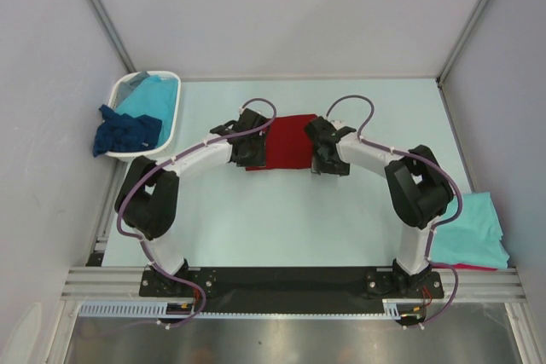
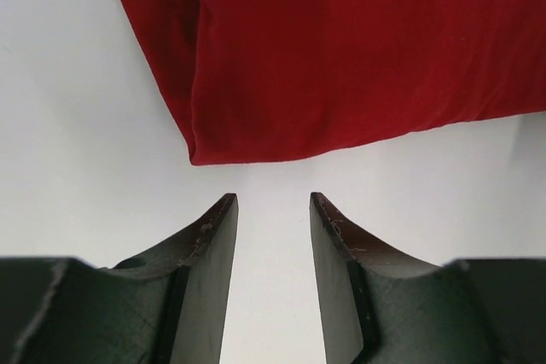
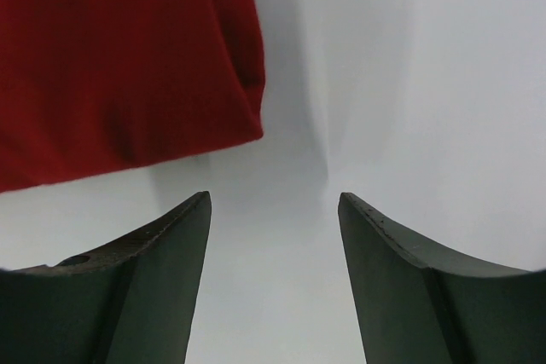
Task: Fold and stack the t-shirts
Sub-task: Smooth out wrinkles on the folded tshirt
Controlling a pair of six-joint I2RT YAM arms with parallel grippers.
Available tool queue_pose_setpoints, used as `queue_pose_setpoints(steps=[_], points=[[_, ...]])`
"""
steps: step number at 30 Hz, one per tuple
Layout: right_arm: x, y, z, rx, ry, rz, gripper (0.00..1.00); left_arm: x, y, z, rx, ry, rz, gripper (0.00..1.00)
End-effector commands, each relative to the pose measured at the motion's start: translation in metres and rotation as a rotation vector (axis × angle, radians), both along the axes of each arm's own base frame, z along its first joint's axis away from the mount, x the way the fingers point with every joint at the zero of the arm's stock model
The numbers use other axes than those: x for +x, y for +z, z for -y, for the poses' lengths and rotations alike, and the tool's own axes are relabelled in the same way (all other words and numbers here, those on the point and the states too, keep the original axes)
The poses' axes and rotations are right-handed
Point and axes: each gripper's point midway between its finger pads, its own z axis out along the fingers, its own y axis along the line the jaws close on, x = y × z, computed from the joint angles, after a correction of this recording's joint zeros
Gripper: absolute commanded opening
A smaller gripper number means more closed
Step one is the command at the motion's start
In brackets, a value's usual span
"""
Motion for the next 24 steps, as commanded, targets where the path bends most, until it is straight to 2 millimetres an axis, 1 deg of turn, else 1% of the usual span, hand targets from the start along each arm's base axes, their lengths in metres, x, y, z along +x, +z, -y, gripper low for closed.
queue_pose_setpoints(steps=[1,7,9,11,13,16,18,21,22,24], points=[[0.021,0.004,-0.001,0.028,-0.006,0.033,0.68,0.01,0.001,-0.005,0.019,0.01,0.037,0.46],[0.035,0.018,0.007,0.036,-0.021,0.057,0.68,0.018,0.016,-0.019,0.02,0.051,0.072,0.47],[0.04,0.024,0.009,0.042,-0.028,0.071,0.69,0.02,0.021,-0.026,0.035,0.074,0.094,0.47],[0.043,0.024,0.011,0.039,-0.036,0.069,0.69,0.024,0.022,-0.036,0.066,0.105,0.114,0.47],[0.048,0.025,0.011,0.045,-0.041,0.072,0.69,0.026,0.019,-0.041,0.068,0.121,0.103,0.48],[0.051,0.018,0.01,0.046,-0.044,0.06,0.69,0.028,0.012,-0.044,0.074,0.128,0.082,0.48],[0.052,0.01,0.009,0.046,-0.044,0.045,0.69,0.029,0.007,-0.043,0.069,0.123,0.072,0.48],[0.057,0.004,0.005,0.058,-0.041,0.038,0.69,0.029,-0.009,-0.039,0.068,0.113,0.028,0.48],[0.057,-0.002,0.005,0.054,-0.043,0.023,0.69,0.03,-0.015,-0.038,0.069,0.11,0.011,0.48],[0.06,-0.005,0.001,0.065,-0.039,0.022,0.69,0.03,-0.021,-0.035,0.066,0.102,-0.007,0.47]])
